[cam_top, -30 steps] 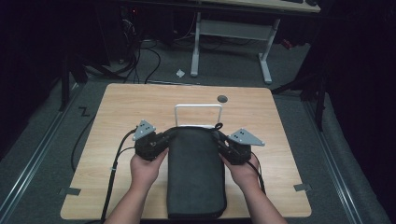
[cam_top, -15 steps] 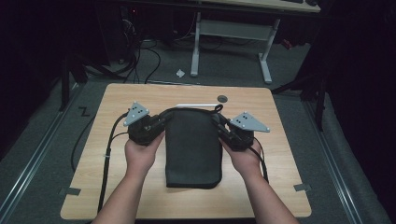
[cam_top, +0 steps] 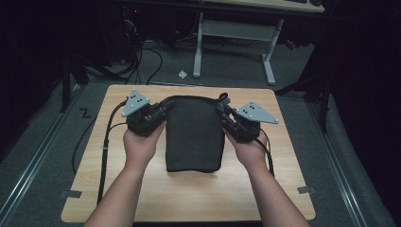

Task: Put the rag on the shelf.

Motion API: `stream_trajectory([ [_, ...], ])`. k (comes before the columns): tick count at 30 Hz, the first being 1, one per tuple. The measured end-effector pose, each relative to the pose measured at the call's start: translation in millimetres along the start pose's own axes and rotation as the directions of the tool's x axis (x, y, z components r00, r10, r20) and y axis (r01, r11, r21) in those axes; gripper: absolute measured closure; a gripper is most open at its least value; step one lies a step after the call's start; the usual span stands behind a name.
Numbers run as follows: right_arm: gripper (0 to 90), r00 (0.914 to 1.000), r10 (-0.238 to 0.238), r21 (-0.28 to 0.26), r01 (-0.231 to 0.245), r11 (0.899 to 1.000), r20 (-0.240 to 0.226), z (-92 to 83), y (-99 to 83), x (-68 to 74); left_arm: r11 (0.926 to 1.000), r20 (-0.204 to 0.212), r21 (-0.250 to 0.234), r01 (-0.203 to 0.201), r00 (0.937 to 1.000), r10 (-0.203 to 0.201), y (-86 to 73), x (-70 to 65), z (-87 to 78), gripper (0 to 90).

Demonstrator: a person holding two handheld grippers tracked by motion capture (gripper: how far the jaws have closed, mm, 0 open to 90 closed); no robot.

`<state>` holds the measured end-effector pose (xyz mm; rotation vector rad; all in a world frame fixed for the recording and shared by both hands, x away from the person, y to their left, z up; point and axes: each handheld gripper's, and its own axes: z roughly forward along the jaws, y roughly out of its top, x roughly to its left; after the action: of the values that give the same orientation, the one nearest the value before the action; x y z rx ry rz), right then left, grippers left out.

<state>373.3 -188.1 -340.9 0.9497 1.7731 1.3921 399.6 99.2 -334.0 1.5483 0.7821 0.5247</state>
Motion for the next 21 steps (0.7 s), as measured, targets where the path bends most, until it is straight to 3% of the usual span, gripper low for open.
stream_trajectory([
  [7, 78.2, 0.9991, -0.034, -0.037, 0.035, 0.999, 0.025, 1.0, 15.7, -4.7, 0.9992, 0.000, -0.017, -0.035, 0.9994, 0.035, 14.3, 2.9, 6.3, 83.1],
  [14, 78.2, 0.9993, -0.024, -0.049, 0.025, 0.998, 0.029, 11.5, 23.1, -17.4, 0.9985, -0.009, -0.010, -0.054, 0.9985, 0.054, 25.1, 12.7, 25.0, 83.1],
  [21, 78.2, 0.9995, -0.017, -0.038, 0.018, 0.999, 0.027, 36.1, 18.1, -30.2, 0.9994, -0.028, 0.019, -0.029, 0.9992, 0.029, 20.5, 34.7, 52.1, 83.1],
])
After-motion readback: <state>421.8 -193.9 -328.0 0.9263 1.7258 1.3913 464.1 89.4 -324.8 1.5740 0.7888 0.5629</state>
